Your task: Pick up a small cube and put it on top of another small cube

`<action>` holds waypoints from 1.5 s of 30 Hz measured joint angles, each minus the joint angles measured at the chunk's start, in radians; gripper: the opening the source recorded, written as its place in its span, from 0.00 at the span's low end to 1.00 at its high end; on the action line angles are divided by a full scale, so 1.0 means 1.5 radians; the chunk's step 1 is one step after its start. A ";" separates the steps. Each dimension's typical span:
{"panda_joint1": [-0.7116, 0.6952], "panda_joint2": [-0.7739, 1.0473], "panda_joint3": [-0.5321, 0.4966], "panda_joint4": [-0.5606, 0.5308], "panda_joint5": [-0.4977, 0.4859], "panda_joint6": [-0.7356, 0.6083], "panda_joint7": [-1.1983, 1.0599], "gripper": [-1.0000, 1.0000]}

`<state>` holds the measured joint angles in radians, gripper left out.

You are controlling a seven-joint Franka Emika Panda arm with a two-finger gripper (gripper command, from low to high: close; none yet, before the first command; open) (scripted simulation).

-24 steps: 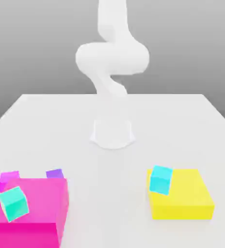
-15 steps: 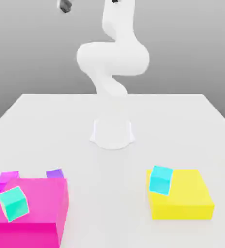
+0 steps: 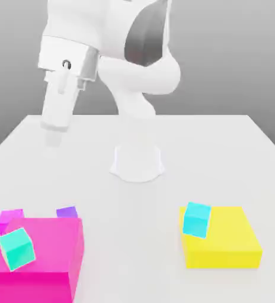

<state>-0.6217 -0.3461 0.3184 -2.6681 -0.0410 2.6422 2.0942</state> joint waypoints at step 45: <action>-0.052 0.386 -0.089 -0.146 0.166 0.319 0.496 0.50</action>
<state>-0.6996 0.2326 0.1842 -2.8873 0.2085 3.1211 2.8376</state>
